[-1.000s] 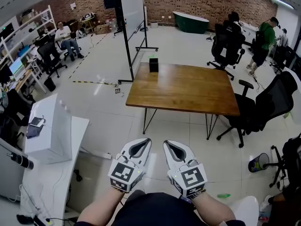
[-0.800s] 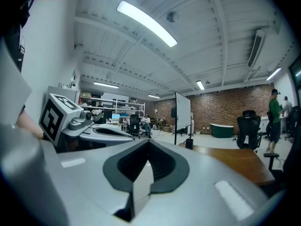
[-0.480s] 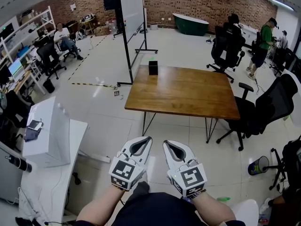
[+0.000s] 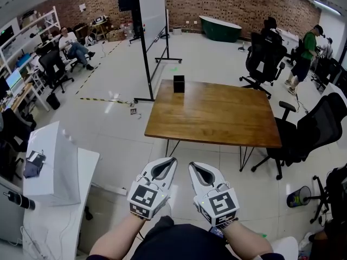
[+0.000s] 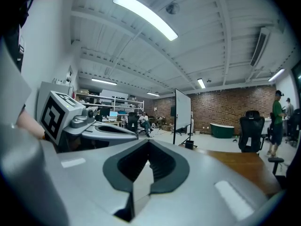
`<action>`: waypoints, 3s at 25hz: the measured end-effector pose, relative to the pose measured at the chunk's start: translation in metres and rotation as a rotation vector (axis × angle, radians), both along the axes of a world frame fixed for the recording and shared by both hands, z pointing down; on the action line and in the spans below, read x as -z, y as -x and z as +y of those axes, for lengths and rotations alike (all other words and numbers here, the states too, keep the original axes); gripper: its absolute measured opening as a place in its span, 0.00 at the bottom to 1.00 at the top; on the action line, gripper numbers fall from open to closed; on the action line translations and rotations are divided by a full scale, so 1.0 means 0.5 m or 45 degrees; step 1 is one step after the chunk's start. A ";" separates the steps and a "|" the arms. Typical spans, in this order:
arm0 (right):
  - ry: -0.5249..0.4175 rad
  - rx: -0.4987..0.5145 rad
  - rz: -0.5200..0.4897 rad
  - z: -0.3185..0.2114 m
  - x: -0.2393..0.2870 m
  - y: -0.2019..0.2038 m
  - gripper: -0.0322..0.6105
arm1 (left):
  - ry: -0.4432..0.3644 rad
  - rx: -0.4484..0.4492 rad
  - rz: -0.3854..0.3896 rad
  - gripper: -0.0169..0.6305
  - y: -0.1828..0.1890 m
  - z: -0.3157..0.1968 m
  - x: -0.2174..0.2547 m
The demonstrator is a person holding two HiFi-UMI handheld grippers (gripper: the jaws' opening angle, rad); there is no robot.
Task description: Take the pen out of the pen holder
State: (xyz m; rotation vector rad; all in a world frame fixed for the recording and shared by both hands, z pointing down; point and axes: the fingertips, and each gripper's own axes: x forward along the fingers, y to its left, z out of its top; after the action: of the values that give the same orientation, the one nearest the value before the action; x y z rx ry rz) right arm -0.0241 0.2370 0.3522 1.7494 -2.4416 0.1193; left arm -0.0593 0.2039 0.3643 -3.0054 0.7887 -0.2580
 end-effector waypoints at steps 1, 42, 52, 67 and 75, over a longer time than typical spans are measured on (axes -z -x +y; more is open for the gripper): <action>0.005 -0.003 0.002 -0.023 -0.003 0.000 0.05 | 0.005 -0.003 0.000 0.03 -0.001 -0.023 -0.004; 0.101 -0.125 0.004 -0.780 -0.080 -0.134 0.05 | 0.090 -0.093 -0.063 0.03 -0.125 -0.745 -0.086; 0.191 -0.101 0.028 -0.965 -0.154 -0.242 0.05 | 0.191 -0.035 -0.125 0.03 -0.226 -0.904 -0.160; 0.318 -0.062 0.109 -1.218 -0.323 -0.321 0.17 | 0.312 0.080 -0.176 0.03 -0.284 -1.110 -0.292; 0.371 -0.045 0.170 -1.336 -0.414 -0.345 0.19 | 0.352 0.099 -0.206 0.03 -0.324 -1.199 -0.360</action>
State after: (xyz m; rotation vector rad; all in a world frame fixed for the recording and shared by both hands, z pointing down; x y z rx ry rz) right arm 0.1485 -0.4308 0.5592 1.6180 -2.1737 0.3331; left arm 0.1028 -0.3955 0.5442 -3.1518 0.9243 -0.6548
